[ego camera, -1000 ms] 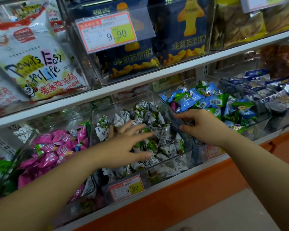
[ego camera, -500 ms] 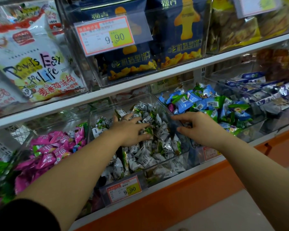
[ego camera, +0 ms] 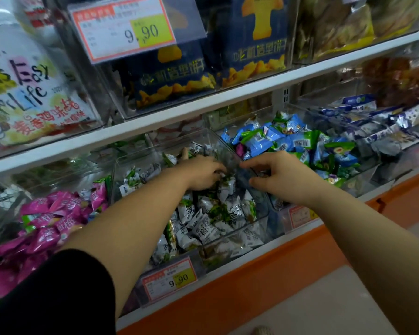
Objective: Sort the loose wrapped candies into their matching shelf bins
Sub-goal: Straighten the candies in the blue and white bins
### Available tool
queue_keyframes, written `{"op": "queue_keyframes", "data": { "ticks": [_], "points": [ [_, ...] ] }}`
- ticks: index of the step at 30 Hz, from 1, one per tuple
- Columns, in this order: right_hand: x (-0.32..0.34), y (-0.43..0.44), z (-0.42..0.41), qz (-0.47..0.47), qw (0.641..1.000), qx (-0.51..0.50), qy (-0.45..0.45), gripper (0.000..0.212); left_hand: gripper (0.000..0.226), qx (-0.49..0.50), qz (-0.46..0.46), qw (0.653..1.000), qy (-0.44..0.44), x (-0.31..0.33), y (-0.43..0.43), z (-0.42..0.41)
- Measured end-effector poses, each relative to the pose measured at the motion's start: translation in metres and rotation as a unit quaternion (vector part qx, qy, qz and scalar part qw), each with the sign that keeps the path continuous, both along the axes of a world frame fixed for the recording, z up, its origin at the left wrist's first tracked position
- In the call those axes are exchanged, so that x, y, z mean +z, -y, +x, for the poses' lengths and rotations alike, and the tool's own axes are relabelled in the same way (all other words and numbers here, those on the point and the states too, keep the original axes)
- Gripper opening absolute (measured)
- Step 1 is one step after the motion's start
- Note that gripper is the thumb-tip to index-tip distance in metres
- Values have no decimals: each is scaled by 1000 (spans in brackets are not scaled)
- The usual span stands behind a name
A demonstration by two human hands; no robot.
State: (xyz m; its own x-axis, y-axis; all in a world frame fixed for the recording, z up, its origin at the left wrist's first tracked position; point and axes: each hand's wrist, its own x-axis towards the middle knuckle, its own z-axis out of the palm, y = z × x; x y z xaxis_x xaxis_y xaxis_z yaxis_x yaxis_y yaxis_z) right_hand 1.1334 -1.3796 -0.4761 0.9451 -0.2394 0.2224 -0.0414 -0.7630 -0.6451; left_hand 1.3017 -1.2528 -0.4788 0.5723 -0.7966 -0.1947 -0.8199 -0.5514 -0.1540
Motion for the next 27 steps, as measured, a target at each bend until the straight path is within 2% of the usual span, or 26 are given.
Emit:
{"op": "queue_keyframes", "data": {
  "ticks": [8, 18, 22, 24, 27],
  "points": [
    [-3, 0, -1, 28, 999, 12, 10, 39, 40, -14, 47, 998, 46, 10, -27, 18],
    [-5, 0, -2, 35, 999, 13, 13, 38, 37, 14, -59, 998, 13, 21, -69, 28],
    [-4, -2, -1, 27, 999, 12, 15, 37, 37, 28, -74, 997, -1, 23, -72, 24],
    [-3, -2, -1, 25, 1000, 9, 14, 37, 36, 29, -124, 991, -34, 26, -73, 19],
    [-1, -2, -2, 2, 1000, 11, 3, 38, 32, 44, -253, 964, -67, 36, -83, 11]
  ]
}}
